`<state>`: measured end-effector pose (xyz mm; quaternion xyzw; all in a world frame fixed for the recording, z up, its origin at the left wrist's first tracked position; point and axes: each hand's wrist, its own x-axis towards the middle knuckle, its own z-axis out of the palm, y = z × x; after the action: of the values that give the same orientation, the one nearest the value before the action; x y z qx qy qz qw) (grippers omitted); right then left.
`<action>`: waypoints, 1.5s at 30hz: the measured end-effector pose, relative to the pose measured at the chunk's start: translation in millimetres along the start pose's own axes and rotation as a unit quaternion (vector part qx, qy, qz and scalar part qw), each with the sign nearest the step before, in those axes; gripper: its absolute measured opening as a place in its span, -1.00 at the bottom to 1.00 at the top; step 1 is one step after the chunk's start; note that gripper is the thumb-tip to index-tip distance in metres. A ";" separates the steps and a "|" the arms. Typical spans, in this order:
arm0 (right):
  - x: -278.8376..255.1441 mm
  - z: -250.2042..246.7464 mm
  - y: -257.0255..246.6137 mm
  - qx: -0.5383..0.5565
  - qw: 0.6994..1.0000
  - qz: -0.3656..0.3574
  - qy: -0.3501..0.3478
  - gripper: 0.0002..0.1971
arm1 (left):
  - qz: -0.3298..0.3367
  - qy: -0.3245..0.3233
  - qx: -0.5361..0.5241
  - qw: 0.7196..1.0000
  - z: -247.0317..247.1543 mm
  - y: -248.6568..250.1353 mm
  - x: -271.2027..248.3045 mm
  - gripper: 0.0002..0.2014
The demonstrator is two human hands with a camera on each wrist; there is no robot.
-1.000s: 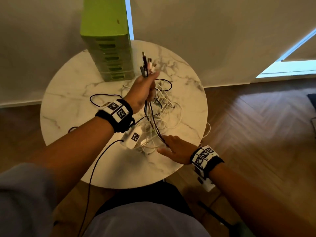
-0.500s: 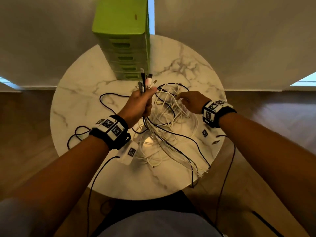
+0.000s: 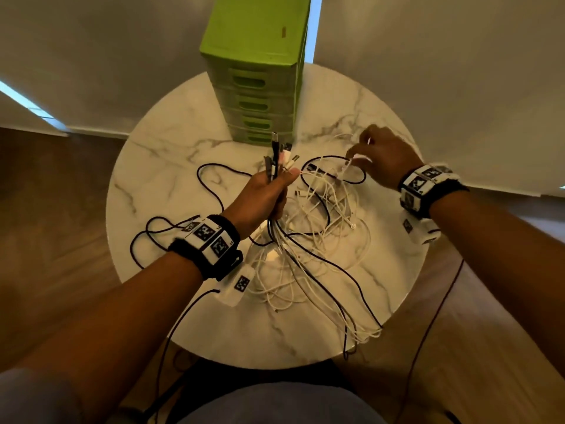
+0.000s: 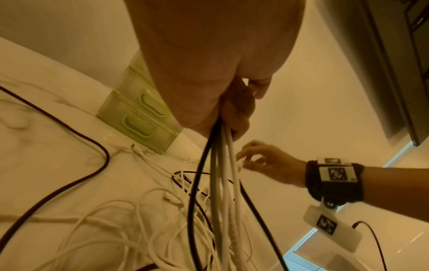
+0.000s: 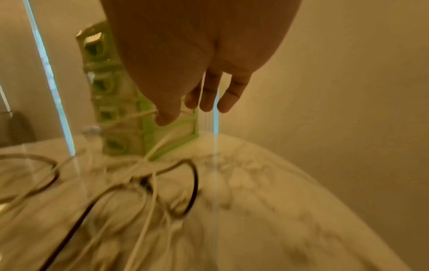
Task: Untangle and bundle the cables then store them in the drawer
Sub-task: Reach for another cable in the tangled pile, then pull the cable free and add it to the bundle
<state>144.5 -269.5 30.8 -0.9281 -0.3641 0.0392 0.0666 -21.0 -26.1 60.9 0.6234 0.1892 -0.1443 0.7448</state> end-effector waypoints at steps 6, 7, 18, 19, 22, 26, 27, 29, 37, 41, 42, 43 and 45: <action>14.2 -77.0 -2.0 0.217 0.960 0.107 0.144 -0.70 | 0.015 0.009 -0.047 0.999 0.0 3.3 -7.1 -0.64; 13.2 -85.1 -14.4 0.274 0.945 0.113 0.135 -0.74 | 0.023 0.014 -0.064 0.998 1.0 4.1 -8.5 -0.66; -69.8 -47.4 -198.5 0.369 0.928 0.046 0.013 -0.82 | 0.122 0.032 -0.041 0.991 2.2 13.5 -43.0 -0.66; -74.1 -42.0 -201.8 0.352 0.935 0.040 0.005 -0.77 | 0.118 0.027 -0.040 0.992 -2.0 13.3 -46.9 -0.67; -84.7 -34.3 -203.6 0.230 0.973 -0.021 0.009 -0.69 | 0.098 -0.011 -0.080 0.992 -18.8 16.6 -58.2 -0.72; -89.1 -36.3 -208.3 0.231 0.971 0.007 0.056 -0.74 | 0.097 -0.029 -0.128 0.987 -35.3 19.8 -68.9 -0.75; -88.5 -37.6 -211.8 0.257 0.964 0.025 0.064 -0.78 | 0.097 -0.025 -0.136 0.986 -36.1 20.0 -70.5 -0.76; -86.7 -37.6 -219.5 0.282 0.956 0.044 0.070 -0.81 | 0.106 -0.024 -0.127 0.986 -35.2 20.2 -75.4 -0.78; -84.2 -33.5 -242.5 0.159 0.980 -0.033 0.111 -0.70 | 0.115 0.033 -0.023 0.993 -23.3 17.4 -93.1 -0.73; -85.8 -30.5 -245.3 0.145 0.985 -0.021 0.090 -0.53 | 0.101 0.070 -0.037 0.992 -26.2 16.0 -96.2 -0.67; -87.3 -29.7 -244.0 0.138 0.988 -0.009 0.065 -0.44 | 0.111 0.070 -0.046 0.990 -28.4 15.7 -95.3 -0.66; -89.8 -29.4 -242.7 0.132 0.991 0.001 0.034 -0.37 | 0.124 0.067 -0.067 0.988 -31.0 16.7 -94.9 -0.66; -96.7 -29.1 -238.3 0.168 0.984 0.033 -0.041 -0.31 | 0.147 0.064 -0.134 0.978 -37.7 22.2 -93.5 -0.68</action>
<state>-82.5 -165.1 98.1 -0.9128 -0.3242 0.1398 0.2055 -97.8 13.1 117.8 0.5473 0.1606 0.0336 0.8207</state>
